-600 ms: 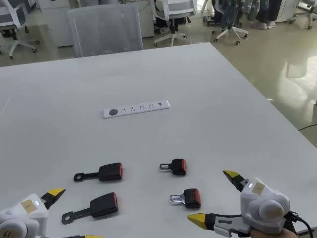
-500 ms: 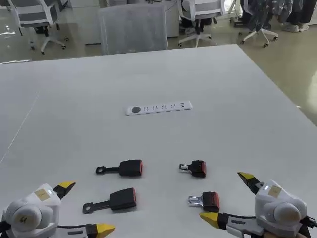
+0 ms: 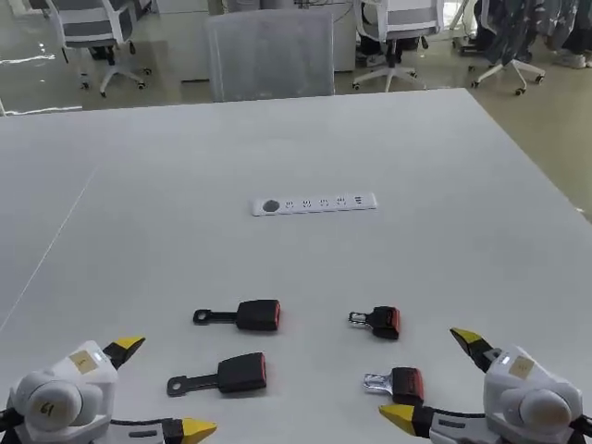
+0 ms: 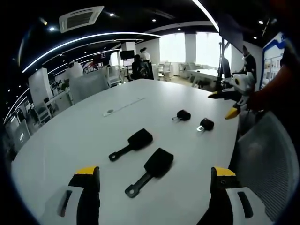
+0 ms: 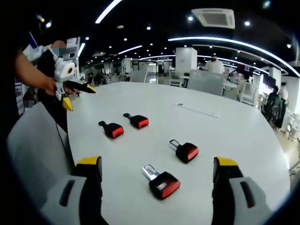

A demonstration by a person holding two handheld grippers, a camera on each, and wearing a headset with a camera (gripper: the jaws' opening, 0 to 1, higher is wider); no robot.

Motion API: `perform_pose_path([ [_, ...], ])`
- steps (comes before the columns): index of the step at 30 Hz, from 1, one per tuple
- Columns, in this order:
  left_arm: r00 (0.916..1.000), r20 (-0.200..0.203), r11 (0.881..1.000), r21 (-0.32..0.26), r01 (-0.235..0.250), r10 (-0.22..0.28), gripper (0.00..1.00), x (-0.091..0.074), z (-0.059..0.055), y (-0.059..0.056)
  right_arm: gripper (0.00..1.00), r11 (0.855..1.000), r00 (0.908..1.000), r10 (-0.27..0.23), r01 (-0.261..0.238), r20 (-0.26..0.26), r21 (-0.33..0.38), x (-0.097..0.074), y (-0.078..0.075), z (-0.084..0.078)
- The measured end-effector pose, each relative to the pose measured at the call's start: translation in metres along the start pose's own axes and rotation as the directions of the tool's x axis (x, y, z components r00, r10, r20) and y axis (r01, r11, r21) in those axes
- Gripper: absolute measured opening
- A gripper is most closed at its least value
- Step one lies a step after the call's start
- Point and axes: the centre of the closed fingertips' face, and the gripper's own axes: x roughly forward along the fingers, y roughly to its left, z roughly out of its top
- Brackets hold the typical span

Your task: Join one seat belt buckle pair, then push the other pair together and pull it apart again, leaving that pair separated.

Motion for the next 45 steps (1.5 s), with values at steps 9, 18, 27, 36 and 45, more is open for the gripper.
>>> perform_pose_path([
  [9, 1.0, -0.002, 1.0, 0.007, 0.0, 0.0, 1.0, -0.001, 0.0013, -0.0008, 1.0, 1.0, 1.0, 0.004, -0.004, -0.008, -0.004, -0.0028, 0.0025, -0.0041],
  [18, 1.0, 0.004, 1.0, 0.004, -0.002, 0.002, 1.0, -0.0019, 0.0017, -0.0016, 1.0, 1.0, 0.9999, 0.006, -0.006, -0.015, -0.004, -0.0033, 0.0052, -0.0079],
  [27, 1.0, 0.0, 1.0, 0.001, 0.001, -0.001, 1.0, -0.002, -0.0019, -0.0014, 1.0, 1.0, 0.9999, 0.006, -0.006, -0.012, -0.009, -0.0037, 0.0081, -0.0062],
  [36, 1.0, 0.004, 1.0, 0.008, 0.008, -0.008, 1.0, -0.001, 0.001, -0.0032, 1.0, 1.0, 1.0, 0.0, 0.0, -0.009, -0.008, -0.0056, 0.0086, -0.0091],
  [45, 0.9999, 0.002, 1.0, 0.011, 0.016, -0.016, 1.0, 0.0014, 0.0039, -0.006, 0.99, 1.0, 1.0, -0.005, 0.005, 0.002, -0.013, -0.0083, 0.0091, -0.0054],
])
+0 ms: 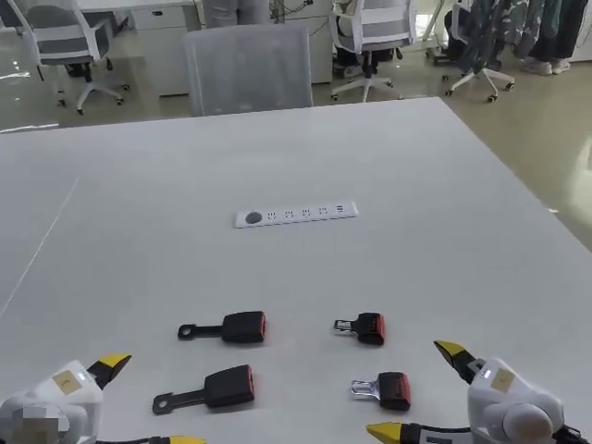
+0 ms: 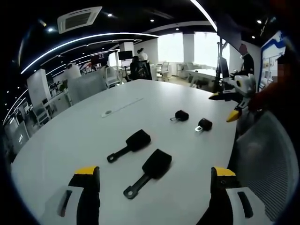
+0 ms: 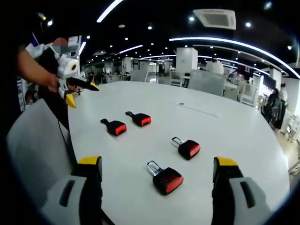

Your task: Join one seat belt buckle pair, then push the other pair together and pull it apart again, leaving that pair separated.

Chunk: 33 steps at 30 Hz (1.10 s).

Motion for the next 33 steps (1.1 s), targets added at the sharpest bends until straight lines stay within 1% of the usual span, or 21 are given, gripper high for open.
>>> perform_pose_path([
  [5, 1.0, 0.002, 1.0, 0.006, 0.009, -0.009, 1.0, 0.003, 0.0033, -0.0028, 0.99, 1.0, 1.0, -0.006, 0.006, 0.003, 0.003, -0.0009, -0.0024, 0.0011],
  [14, 0.9998, -0.001, 1.0, 0.011, 0.018, -0.018, 1.0, 0.0059, 0.0044, -0.004, 0.99, 1.0, 1.0, -0.009, 0.009, 0.003, 0.006, -0.0009, -0.0023, -0.0006],
  [20, 0.9999, -0.006, 1.0, 0.013, 0.016, -0.016, 1.0, 0.0052, 0.0016, -0.0008, 0.99, 1.0, 1.0, -0.008, 0.008, -0.005, 0.013, -0.0015, -0.0011, -0.0051],
  [23, 0.9999, -0.001, 1.0, 0.006, 0.011, -0.011, 1.0, 0.0043, 0.0012, 0.0014, 0.99, 1.0, 1.0, -0.006, 0.007, -0.006, 0.014, -0.0013, -0.0006, -0.0062],
  [30, 0.9999, -0.003, 1.0, 0.004, 0.01, -0.01, 1.0, 0.0032, -0.0002, 0.0006, 0.99, 1.0, 1.0, -0.005, 0.005, -0.003, 0.012, 0.0008, 0.0002, -0.0047],
  [33, 0.9999, -0.004, 1.0, 0.003, 0.009, -0.009, 1.0, 0.0041, -0.0012, 0.002, 0.99, 1.0, 1.0, -0.004, 0.004, 0.001, 0.013, 0.0015, 0.0011, -0.0031],
])
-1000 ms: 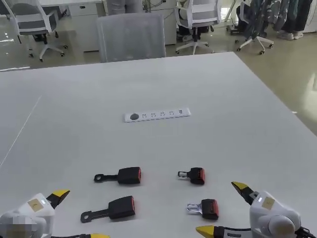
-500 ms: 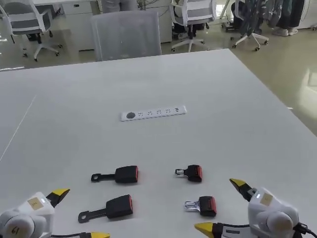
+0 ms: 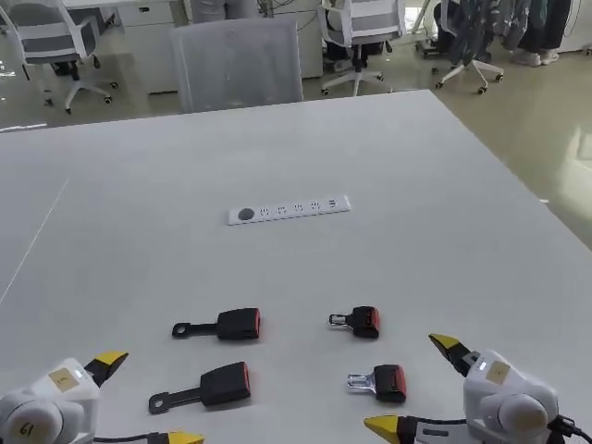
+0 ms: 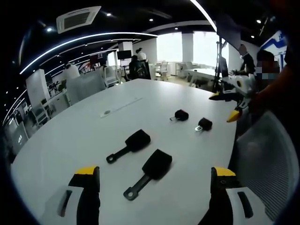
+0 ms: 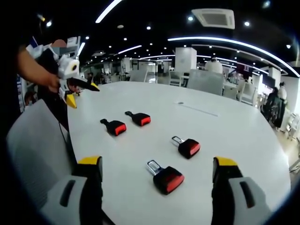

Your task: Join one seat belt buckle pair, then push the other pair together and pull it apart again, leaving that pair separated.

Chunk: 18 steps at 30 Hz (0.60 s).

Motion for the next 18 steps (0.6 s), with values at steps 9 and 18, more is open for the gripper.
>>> perform_pose_path([
  [9, 0.9999, -0.004, 1.0, 0.008, 0.012, -0.012, 1.0, 0.007, 0.003, -0.003, 0.98, 1.0, 1.0, -0.004, 0.004, 0.007, 0.005, 0.0, -0.003, 0.0],
  [18, 0.9995, -0.018, 0.999, 0.027, 0.028, -0.027, 1.0, 0.013, 0.003, -0.004, 0.98, 1.0, 0.9999, -0.011, 0.011, 0.005, 0.012, -0.005, -0.005, -0.005],
])
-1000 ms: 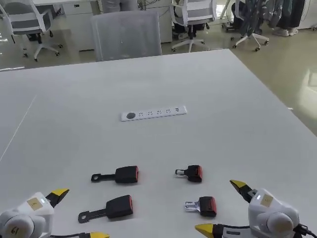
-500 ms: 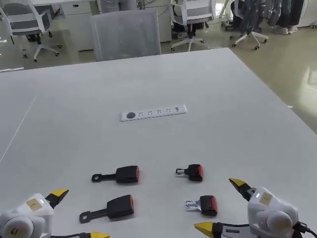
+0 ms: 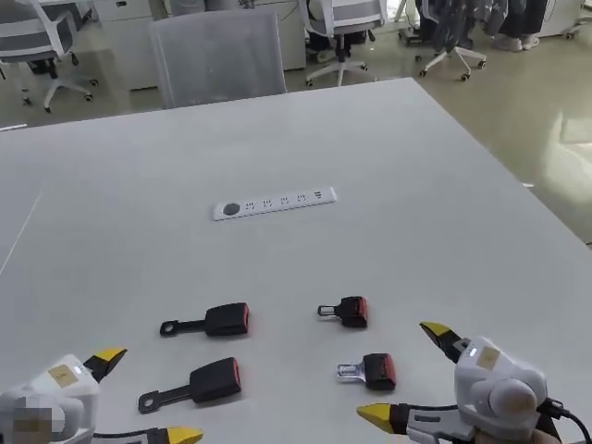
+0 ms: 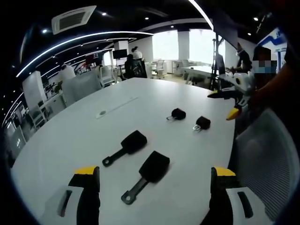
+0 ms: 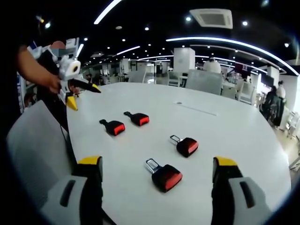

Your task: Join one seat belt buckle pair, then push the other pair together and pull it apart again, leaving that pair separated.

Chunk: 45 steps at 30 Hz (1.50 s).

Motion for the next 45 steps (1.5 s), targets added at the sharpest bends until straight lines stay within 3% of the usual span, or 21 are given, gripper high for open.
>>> perform_pose_path([
  [24, 0.9987, -0.041, 0.998, 0.053, 0.032, -0.03, 1.0, 0.016, -0.004, 0.011, 0.96, 0.999, 0.9984, 0.042, -0.043, -0.037, -0.009, 0.01, -0.009, -0.004],
  [31, 0.9958, -0.071, 0.995, 0.073, 0.063, -0.058, 0.99, 0.03, -0.007, 0.009, 0.95, 0.997, 0.9957, 0.08, -0.081, -0.047, -0.013, 0.016, -0.011, -0.007],
  [45, 0.9864, -0.125, 0.988, 0.102, 0.12, -0.107, 0.95, 0.06, -0.01, 0.012, 0.92, 0.989, 0.9834, 0.15, -0.15, -0.102, 0.005, 0.023, -0.008, -0.028],
])
